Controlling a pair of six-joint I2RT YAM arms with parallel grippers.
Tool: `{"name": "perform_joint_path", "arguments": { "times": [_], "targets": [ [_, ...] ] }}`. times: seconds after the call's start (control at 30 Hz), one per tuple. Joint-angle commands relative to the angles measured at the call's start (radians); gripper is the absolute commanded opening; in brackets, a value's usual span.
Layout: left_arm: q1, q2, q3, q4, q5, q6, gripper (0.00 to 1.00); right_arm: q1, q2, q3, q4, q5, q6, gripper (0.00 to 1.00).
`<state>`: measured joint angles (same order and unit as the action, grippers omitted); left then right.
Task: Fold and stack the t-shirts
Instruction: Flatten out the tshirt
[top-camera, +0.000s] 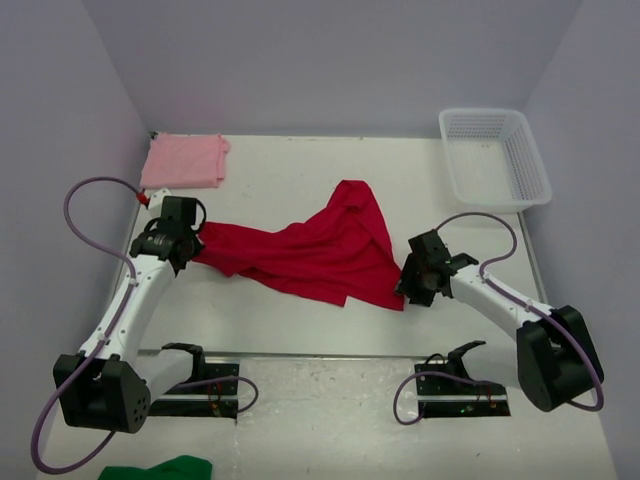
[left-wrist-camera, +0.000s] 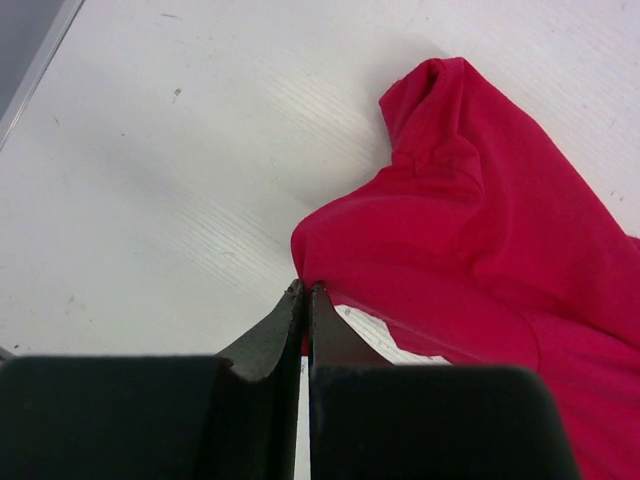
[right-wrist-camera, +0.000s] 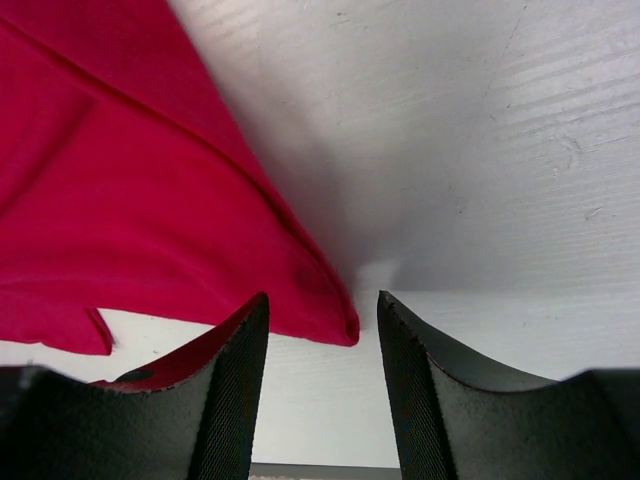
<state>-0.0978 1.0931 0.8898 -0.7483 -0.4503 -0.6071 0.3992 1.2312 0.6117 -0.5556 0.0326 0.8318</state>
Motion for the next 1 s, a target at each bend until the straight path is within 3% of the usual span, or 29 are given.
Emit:
{"name": "perform_joint_path", "arguments": {
  "times": [0.0, 0.6, 0.97],
  "targets": [
    [0.026, -0.03, 0.009, 0.038, -0.025, 0.032, 0.0, 0.021, 0.01, -0.029, 0.066, -0.016, 0.049, 0.49],
    [0.032, -0.035, 0.005, 0.05, 0.005, 0.044, 0.0, 0.145, 0.04, -0.086, 0.129, -0.014, 0.171, 0.44],
    [0.032, -0.032, -0.002, 0.059, 0.024, 0.049, 0.0, 0.155, 0.002, -0.118, 0.118, 0.006, 0.193, 0.25]
  ]
}}
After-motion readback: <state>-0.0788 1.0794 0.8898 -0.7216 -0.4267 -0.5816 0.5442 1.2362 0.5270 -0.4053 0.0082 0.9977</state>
